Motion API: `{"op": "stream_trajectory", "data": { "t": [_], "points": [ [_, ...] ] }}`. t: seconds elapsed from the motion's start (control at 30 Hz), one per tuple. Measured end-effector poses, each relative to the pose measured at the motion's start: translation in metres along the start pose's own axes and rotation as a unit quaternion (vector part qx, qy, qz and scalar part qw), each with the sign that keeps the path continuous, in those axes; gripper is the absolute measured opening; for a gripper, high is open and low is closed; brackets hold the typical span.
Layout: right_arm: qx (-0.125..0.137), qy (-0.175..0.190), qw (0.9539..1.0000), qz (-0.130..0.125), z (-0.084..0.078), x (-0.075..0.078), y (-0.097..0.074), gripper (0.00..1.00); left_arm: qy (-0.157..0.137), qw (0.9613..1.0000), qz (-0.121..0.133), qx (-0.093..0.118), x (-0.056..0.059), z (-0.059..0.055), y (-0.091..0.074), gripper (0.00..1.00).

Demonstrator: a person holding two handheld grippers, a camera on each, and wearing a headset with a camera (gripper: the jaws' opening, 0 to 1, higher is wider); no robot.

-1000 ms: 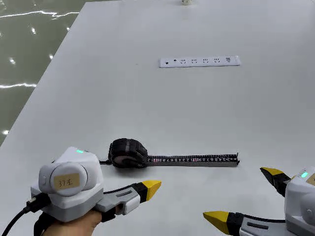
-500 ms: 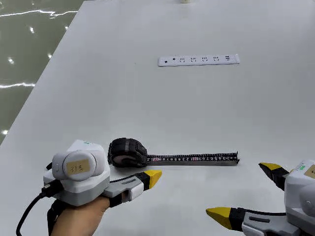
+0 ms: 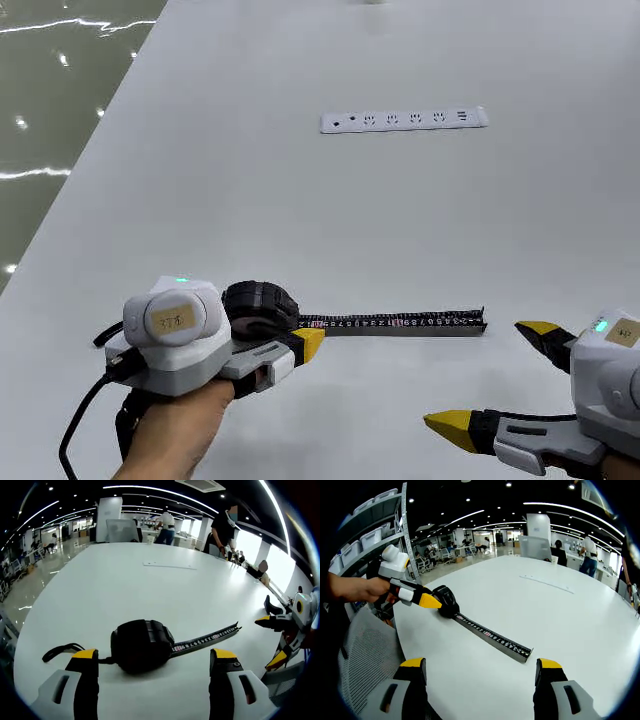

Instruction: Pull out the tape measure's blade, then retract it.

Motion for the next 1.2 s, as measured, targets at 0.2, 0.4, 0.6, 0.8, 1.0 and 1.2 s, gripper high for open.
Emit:
{"op": "stream_trajectory", "data": {
  "t": [0.2, 0.4, 0.6, 0.8, 1.0, 1.2],
  "points": [
    [-0.004, -0.014, 0.9998, 0.011, -0.001, 0.007, 0.005, 0.84, -0.01, 0.9999, 0.008, -0.002, -0.005, -0.001, 0.004, 0.86],
    [-0.008, -0.036, 0.9992, 0.015, -0.006, 0.012, 0.011, 0.78, -0.014, 0.9998, 0.013, -0.002, -0.007, 0.0, 0.009, 0.82],
    [-0.017, -0.052, 0.9983, 0.02, -0.011, 0.018, 0.017, 0.74, -0.02, 0.9996, 0.019, -0.004, -0.011, 0.0, 0.012, 0.8],
    [-0.018, -0.067, 0.9973, 0.023, -0.011, 0.024, 0.021, 0.67, -0.021, 0.9996, 0.019, -0.008, -0.013, -0.002, 0.013, 0.77],
    [-0.022, -0.079, 0.9963, 0.028, -0.011, 0.031, 0.027, 0.62, -0.023, 0.9995, 0.019, -0.007, -0.013, -0.001, 0.015, 0.73],
    [-0.024, -0.099, 0.9942, 0.034, -0.011, 0.04, 0.033, 0.55, -0.026, 0.9994, 0.019, -0.01, -0.013, 0.0, 0.019, 0.7]
  ]
}}
Point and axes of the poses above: the centre of the closed fingertips' face, and the gripper's own axes: y roughly forward along the fingers, x roughly to its right, z roughly out of its top, the point moved 6 cm from there along -y, roughly backward along the fingers, and after that the axes turned 11 degrees about -z, right-handed, at the moved point
